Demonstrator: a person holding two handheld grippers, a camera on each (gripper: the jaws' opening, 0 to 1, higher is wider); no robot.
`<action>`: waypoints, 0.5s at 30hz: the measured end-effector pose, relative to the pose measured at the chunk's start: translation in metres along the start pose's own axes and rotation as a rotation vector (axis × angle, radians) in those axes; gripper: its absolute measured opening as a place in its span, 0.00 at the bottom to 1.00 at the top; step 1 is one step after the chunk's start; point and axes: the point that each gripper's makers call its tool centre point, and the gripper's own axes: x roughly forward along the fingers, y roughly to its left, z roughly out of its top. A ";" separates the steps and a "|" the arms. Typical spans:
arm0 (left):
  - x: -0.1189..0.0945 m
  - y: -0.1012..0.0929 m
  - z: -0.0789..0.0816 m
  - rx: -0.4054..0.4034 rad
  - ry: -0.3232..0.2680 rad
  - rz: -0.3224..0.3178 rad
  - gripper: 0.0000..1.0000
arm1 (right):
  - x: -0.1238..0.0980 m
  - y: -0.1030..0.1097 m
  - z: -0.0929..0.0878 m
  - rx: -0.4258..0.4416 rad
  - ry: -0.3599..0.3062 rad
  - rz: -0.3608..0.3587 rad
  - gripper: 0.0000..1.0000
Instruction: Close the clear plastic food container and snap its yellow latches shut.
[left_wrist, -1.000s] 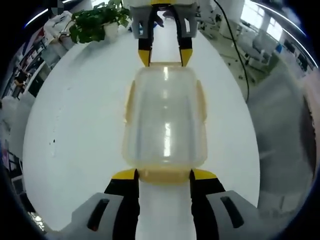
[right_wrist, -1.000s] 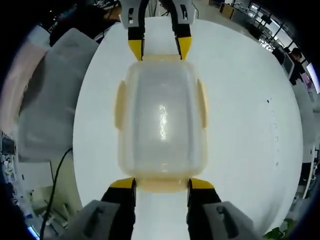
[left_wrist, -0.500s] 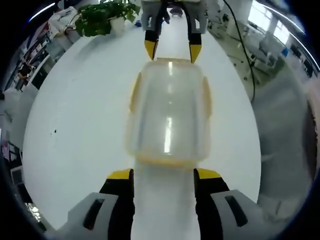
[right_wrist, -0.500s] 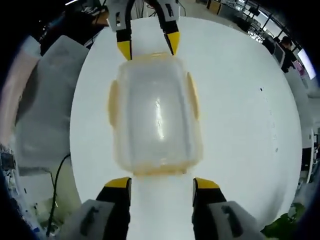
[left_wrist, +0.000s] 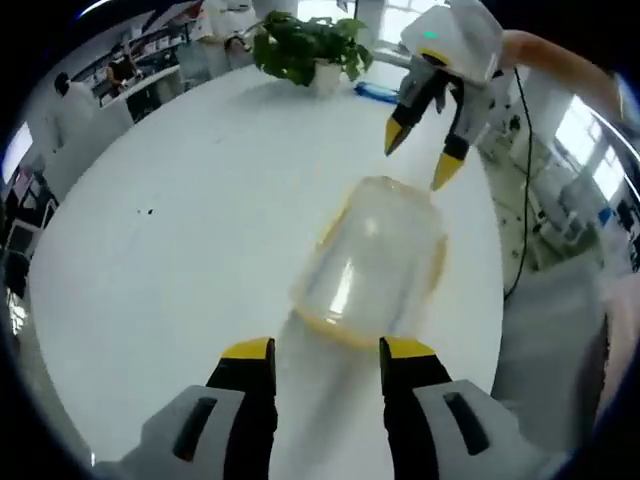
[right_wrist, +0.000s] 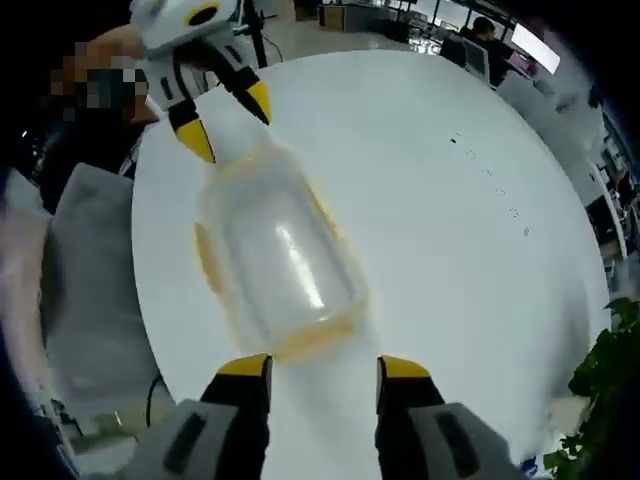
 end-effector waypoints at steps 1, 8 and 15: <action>0.002 0.000 -0.002 -0.025 -0.002 0.000 0.38 | 0.000 0.002 0.004 0.049 -0.026 0.010 0.39; 0.014 -0.006 -0.009 -0.146 -0.034 -0.002 0.40 | 0.008 0.008 0.011 0.244 -0.101 0.061 0.37; 0.021 -0.006 -0.008 -0.267 -0.093 -0.002 0.36 | 0.021 0.008 0.000 0.303 -0.073 0.059 0.36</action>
